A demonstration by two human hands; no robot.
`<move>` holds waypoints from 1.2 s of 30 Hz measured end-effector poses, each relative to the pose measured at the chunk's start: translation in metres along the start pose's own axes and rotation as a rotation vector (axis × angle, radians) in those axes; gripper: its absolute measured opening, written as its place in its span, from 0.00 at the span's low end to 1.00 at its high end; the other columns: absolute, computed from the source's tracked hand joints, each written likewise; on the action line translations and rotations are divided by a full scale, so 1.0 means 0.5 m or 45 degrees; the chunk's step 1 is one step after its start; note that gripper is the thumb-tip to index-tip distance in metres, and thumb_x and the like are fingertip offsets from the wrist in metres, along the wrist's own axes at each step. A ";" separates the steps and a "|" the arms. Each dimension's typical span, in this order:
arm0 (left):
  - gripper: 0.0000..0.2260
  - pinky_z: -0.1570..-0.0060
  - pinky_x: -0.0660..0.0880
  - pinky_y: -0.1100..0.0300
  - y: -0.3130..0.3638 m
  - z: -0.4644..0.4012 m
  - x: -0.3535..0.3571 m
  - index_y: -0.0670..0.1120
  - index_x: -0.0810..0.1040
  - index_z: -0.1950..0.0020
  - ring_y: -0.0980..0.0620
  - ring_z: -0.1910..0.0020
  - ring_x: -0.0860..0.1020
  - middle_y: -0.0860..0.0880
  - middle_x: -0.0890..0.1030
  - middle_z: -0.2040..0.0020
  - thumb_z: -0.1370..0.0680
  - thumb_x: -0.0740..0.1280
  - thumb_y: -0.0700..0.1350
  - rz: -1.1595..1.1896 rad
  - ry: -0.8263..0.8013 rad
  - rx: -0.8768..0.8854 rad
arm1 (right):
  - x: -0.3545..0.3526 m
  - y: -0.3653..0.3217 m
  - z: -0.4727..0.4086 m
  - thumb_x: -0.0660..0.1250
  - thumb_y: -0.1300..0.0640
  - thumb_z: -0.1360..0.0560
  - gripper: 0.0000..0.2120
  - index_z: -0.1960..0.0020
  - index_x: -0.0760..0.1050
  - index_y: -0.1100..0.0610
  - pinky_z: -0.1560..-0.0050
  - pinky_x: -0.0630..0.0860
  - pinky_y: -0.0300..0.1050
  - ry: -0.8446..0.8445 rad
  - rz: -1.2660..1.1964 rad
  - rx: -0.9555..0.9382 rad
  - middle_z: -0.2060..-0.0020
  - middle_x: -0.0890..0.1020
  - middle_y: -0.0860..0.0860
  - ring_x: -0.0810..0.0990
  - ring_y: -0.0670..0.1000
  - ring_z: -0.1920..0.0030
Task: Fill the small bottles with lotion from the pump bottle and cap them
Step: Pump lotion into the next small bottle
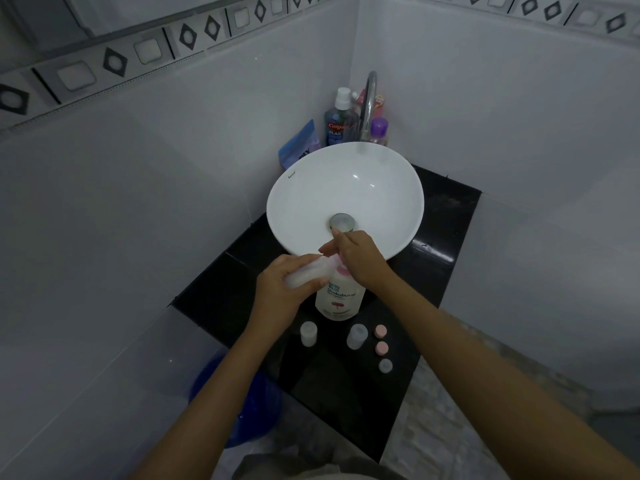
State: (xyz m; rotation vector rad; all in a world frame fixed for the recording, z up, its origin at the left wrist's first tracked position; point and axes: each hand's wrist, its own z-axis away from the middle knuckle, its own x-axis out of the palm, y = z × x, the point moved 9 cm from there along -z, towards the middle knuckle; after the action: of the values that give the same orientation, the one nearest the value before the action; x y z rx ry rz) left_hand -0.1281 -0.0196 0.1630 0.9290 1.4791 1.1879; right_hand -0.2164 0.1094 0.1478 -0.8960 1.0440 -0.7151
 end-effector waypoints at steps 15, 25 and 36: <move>0.18 0.47 0.76 0.65 0.002 -0.003 -0.001 0.44 0.80 0.42 0.54 0.45 0.78 0.47 0.80 0.46 0.31 0.75 0.40 0.007 -0.014 0.014 | 0.002 0.000 -0.008 0.51 0.54 0.18 0.21 0.49 0.81 0.64 0.51 0.76 0.48 -0.041 0.084 -0.085 0.52 0.82 0.66 0.80 0.64 0.54; 0.19 0.48 0.76 0.69 0.018 -0.007 -0.006 0.42 0.80 0.41 0.54 0.46 0.78 0.46 0.80 0.46 0.31 0.75 0.39 0.062 -0.008 0.046 | -0.011 -0.021 -0.007 0.52 0.55 0.18 0.22 0.52 0.82 0.64 0.56 0.70 0.25 -0.006 0.047 -0.124 0.56 0.84 0.55 0.77 0.40 0.61; 0.18 0.55 0.75 0.72 -0.008 -0.003 -0.001 0.51 0.78 0.43 0.61 0.50 0.78 0.53 0.80 0.48 0.31 0.75 0.44 -0.062 -0.049 0.047 | -0.007 0.001 -0.013 0.54 0.47 0.21 0.22 0.56 0.81 0.59 0.71 0.69 0.36 -0.046 0.002 0.028 0.55 0.81 0.65 0.72 0.42 0.74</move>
State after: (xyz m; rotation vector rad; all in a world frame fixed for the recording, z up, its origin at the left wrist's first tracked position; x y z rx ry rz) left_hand -0.1294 -0.0212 0.1594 0.9304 1.4890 1.1049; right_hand -0.2236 0.1107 0.1475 -0.8861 1.0028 -0.7051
